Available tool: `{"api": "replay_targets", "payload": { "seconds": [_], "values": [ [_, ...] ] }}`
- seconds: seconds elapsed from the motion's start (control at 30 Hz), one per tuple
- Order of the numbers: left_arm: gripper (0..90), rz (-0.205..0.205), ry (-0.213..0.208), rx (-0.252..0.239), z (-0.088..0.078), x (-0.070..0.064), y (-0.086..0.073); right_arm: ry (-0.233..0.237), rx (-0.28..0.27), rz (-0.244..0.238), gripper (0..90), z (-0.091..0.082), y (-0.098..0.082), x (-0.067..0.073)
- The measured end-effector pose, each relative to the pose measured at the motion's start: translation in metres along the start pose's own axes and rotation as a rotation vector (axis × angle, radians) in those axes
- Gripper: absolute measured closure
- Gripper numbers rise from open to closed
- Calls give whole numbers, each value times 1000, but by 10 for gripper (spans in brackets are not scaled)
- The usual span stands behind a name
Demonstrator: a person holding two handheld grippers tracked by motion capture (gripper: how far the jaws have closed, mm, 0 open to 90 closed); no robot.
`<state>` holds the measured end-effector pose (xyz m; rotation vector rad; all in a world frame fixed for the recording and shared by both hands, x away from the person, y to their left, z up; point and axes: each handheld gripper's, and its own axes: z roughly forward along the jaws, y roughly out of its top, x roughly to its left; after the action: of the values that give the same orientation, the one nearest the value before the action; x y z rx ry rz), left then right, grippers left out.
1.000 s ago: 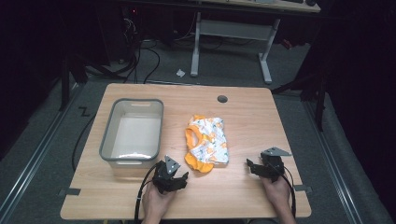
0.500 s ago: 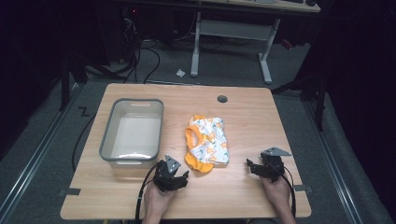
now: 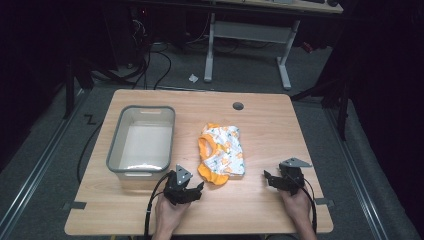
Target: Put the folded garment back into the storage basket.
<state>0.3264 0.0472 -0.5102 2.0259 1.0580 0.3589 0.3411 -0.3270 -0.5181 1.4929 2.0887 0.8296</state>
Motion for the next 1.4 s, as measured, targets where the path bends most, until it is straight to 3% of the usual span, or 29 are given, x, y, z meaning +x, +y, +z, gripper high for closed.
{"api": "replay_targets", "payload": {
  "seconds": [0.17,0.23,0.6,0.73,0.97,1.1,1.27,1.4],
  "values": [
    [291,-8,-23,-23,-4,-2,9,2,-1,-1,297,0,0,0],
    [289,-30,-42,-30,-4,-4,15,2,-1,-1,297,0,0,0],
    [296,-19,-52,-38,-1,-8,35,4,0,-2,296,0,0,0],
    [314,14,-33,-45,2,-12,45,3,0,-4,296,0,0,0],
    [320,8,-31,-45,14,-9,63,3,0,-4,296,0,0,0],
    [321,20,-7,-43,21,-8,71,4,1,-5,295,0,0,0],
    [315,-10,16,-36,30,-1,80,4,1,-5,295,0,0,0],
    [302,-14,24,-1,40,2,88,3,0,-5,295,0,0,0]
  ]
}}
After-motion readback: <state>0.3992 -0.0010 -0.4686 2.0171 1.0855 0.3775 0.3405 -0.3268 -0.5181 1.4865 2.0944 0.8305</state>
